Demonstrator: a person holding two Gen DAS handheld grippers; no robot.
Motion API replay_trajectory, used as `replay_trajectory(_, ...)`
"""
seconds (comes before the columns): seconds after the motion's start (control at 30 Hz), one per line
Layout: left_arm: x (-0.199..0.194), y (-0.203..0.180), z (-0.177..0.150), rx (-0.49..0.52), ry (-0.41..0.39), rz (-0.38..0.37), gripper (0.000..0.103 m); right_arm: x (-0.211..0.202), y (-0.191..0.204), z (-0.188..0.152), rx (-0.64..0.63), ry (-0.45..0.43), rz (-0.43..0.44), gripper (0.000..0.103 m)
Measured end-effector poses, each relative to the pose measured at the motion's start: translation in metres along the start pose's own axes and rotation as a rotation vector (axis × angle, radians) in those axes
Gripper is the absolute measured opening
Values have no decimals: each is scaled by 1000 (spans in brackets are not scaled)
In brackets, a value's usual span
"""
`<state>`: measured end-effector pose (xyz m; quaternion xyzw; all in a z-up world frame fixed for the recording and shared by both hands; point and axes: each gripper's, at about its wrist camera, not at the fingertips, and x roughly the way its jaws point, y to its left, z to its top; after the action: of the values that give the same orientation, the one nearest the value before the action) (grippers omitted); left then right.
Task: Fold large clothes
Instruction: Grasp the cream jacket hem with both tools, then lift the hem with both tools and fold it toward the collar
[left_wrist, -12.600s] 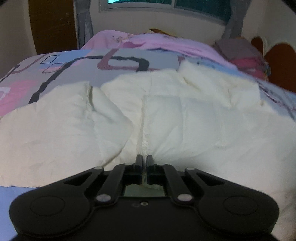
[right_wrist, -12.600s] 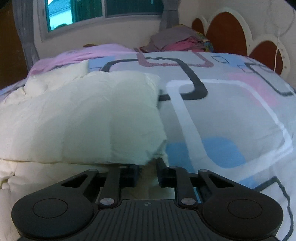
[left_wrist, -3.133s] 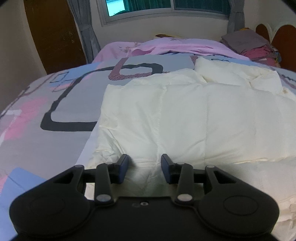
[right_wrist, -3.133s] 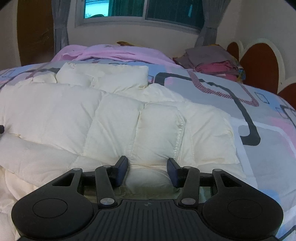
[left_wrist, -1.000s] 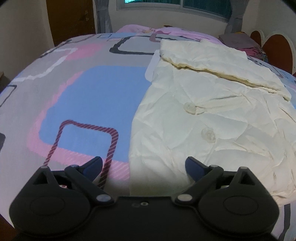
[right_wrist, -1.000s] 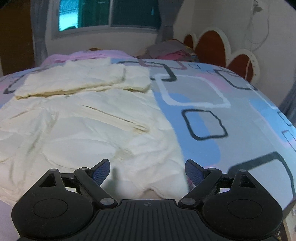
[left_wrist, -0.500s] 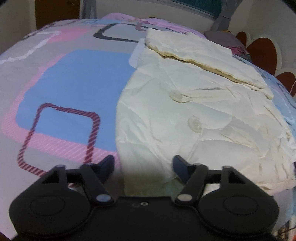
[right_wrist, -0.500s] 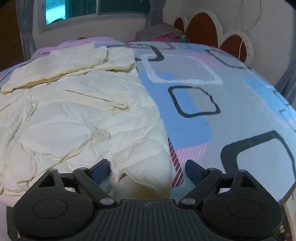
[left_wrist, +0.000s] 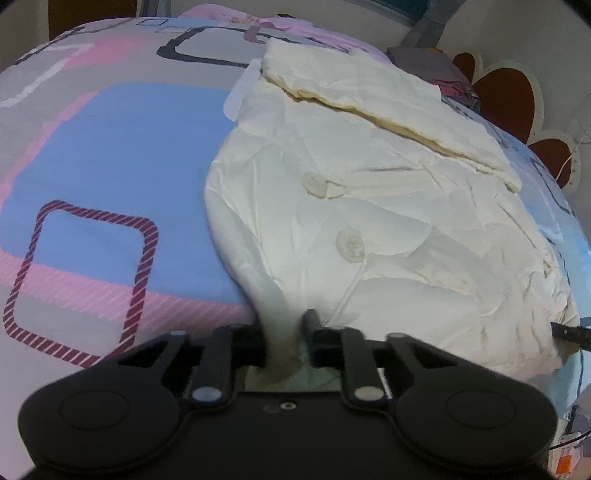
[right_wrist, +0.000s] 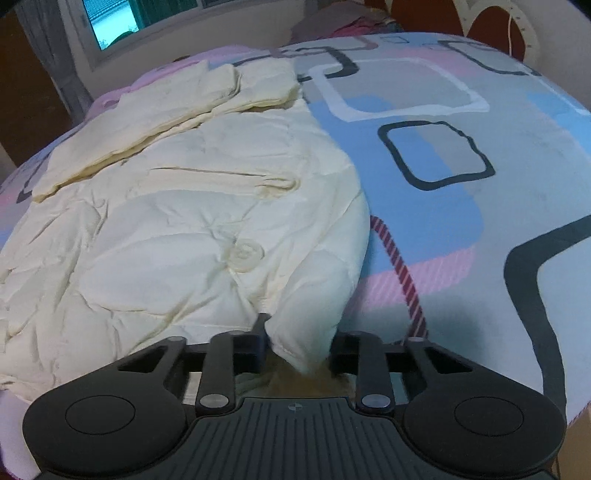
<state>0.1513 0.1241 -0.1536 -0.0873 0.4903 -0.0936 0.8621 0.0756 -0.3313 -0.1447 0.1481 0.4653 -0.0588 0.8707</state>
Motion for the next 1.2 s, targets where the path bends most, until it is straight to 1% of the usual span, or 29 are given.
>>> replay_trajectory(0.03,-1,0,1,-7,-1,-3,11,0,-1,1,3,2,5,23)
replay_trajectory(0.1,-5,2,4,-27,-2,-13,8,-5,-3,3,10,0,22,19)
replay_trajectory(0.3,-20,3,20,-61,-20,-61,7,-22,-4,18,8,-28,82,15)
replay_trajectory(0.47,-37,-4,48,-70,-91,-104,6,-36,5,45,11,-82,143,15)
replay_trajectory(0.6,-42,-16,79,-60,-160,-122,6,-43,16,77,7,-143,171,14)
replay_trajectory(0.77,-31,-29,119,-61,-224,-113,6,-36,24,124,-4,-205,176,14)
replay_trajectory(1.0,-3,-40,176,-84,-291,-69,5,-6,33,192,8,-276,177,13)
replay_trajectory(1.2,18,-51,237,-88,-363,-15,5,28,30,260,39,-313,173,13)
